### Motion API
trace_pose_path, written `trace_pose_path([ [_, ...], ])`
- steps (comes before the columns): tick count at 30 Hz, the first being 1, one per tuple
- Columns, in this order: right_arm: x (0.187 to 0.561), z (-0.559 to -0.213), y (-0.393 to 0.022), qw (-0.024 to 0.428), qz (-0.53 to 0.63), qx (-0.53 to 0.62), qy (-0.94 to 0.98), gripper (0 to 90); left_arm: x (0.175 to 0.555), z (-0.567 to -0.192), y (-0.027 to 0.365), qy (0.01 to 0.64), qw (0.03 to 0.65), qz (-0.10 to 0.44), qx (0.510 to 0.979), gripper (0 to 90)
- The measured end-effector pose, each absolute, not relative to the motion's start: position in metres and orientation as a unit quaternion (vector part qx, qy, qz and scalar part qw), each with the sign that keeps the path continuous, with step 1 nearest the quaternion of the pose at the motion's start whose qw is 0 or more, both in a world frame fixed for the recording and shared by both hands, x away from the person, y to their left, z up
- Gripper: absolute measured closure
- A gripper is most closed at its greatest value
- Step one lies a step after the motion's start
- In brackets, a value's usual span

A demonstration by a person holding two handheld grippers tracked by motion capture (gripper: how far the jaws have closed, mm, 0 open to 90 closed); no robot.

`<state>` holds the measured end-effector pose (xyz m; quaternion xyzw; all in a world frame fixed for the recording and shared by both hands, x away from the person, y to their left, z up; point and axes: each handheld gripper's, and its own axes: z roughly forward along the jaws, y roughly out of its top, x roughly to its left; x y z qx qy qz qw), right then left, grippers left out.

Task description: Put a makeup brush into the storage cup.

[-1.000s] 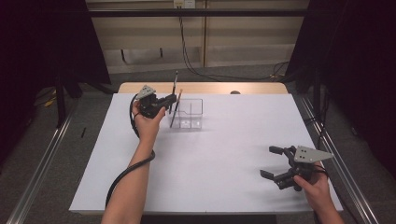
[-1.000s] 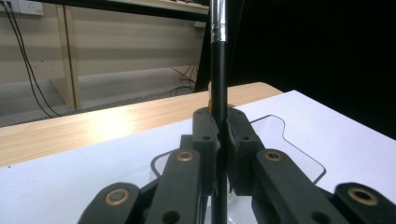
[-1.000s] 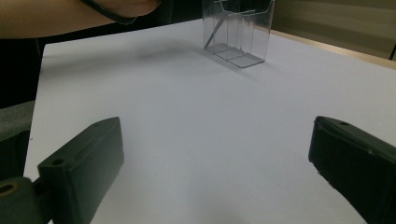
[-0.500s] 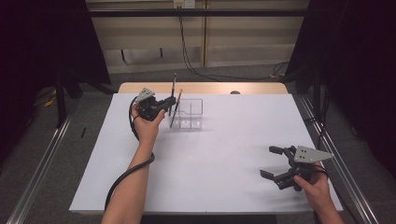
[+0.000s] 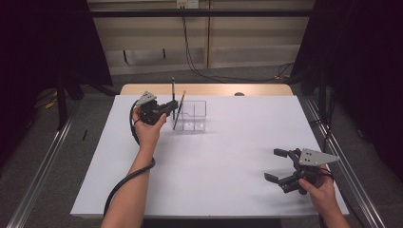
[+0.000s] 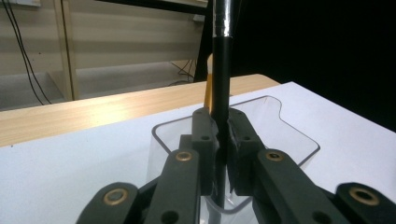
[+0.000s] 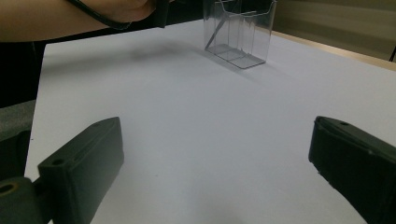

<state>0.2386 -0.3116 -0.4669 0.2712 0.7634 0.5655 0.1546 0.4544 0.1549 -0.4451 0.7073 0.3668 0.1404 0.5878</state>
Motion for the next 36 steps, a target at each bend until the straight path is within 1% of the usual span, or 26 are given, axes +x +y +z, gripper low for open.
trace_pose_path([
  [9,0.239,-0.467,-0.311,0.153,0.566,0.271,0.763,2.9,0.452,-0.445,0.156,0.365,0.585,0.136,0.711,82.9],
  [11,0.239,-0.467,-0.311,0.153,0.566,0.27,0.763,2.9,0.453,-0.444,0.156,0.362,0.587,0.134,0.712,81.4],
  [13,0.239,-0.467,-0.311,0.153,0.566,0.27,0.764,2.9,0.453,-0.442,0.157,0.361,0.588,0.13,0.712,75.2],
  [15,0.239,-0.468,-0.311,0.153,0.565,0.27,0.764,2.9,0.453,-0.441,0.157,0.361,0.588,0.125,0.713,71.3],
  [21,0.239,-0.468,-0.311,0.153,0.566,0.27,0.764,2.9,0.452,-0.44,0.161,0.357,0.602,0.118,0.704,53.0],
  [23,0.239,-0.468,-0.311,0.153,0.565,0.27,0.765,2.9,0.451,-0.44,0.162,0.357,0.599,0.122,0.707,49.9],
  [25,0.239,-0.467,-0.31,0.152,0.565,0.27,0.765,2.9,0.451,-0.44,0.163,0.357,0.602,0.112,0.705,45.2],
  [33,0.239,-0.468,-0.31,0.152,0.564,0.27,0.765,2.9,0.447,-0.436,0.165,0.346,0.602,0.119,0.71,35.4],
  [36,0.239,-0.468,-0.309,0.151,0.564,0.27,0.766,2.9,0.446,-0.437,0.166,0.346,0.607,0.106,0.707,33.2],
])
